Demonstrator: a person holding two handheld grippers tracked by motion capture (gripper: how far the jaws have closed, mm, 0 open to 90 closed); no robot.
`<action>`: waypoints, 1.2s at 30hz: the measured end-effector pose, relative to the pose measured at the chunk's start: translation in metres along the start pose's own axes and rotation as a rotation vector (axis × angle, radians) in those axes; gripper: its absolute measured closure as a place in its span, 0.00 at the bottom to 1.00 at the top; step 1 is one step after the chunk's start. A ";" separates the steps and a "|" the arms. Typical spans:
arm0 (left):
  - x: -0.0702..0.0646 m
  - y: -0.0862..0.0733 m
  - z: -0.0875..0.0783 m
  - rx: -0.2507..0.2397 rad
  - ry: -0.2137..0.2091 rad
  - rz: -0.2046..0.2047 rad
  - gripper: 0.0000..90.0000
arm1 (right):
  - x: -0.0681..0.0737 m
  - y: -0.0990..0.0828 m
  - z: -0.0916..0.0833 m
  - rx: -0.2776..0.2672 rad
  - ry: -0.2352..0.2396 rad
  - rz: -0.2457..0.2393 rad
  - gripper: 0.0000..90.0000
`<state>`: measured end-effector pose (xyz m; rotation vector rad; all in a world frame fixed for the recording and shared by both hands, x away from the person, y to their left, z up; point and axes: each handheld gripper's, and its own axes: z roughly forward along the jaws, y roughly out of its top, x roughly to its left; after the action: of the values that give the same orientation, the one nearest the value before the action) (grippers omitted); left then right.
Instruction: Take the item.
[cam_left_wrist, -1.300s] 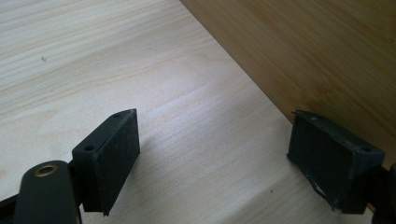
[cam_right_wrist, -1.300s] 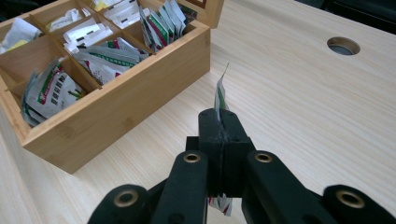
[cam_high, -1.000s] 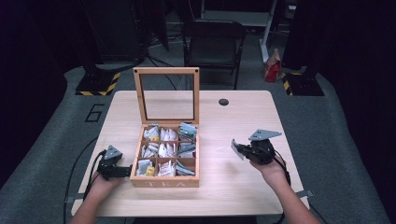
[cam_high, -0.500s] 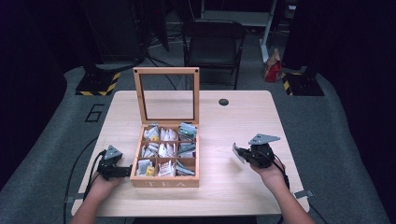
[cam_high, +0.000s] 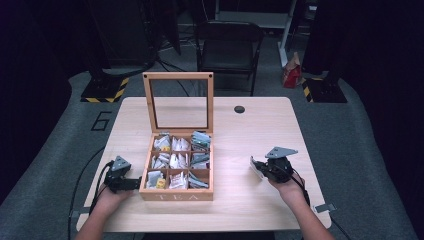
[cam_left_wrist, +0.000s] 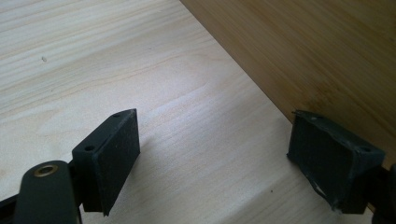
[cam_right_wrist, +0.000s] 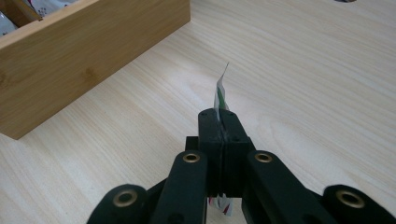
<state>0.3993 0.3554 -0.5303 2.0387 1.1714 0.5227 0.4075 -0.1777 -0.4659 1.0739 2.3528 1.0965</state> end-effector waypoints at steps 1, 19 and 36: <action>0.000 0.000 0.000 0.000 0.002 0.004 0.18 | -0.001 -0.001 0.000 0.002 -0.002 -0.014 0.99; 0.000 0.000 0.000 0.000 0.000 0.000 0.18 | 0.014 -0.011 0.018 0.060 0.037 -0.039 0.99; 0.000 0.000 0.000 0.001 0.002 0.005 0.18 | 0.021 -0.017 0.025 0.081 0.053 -0.047 0.97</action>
<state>0.3994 0.3558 -0.5301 2.0432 1.1675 0.5266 0.3992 -0.1565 -0.4948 1.0232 2.4704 1.0340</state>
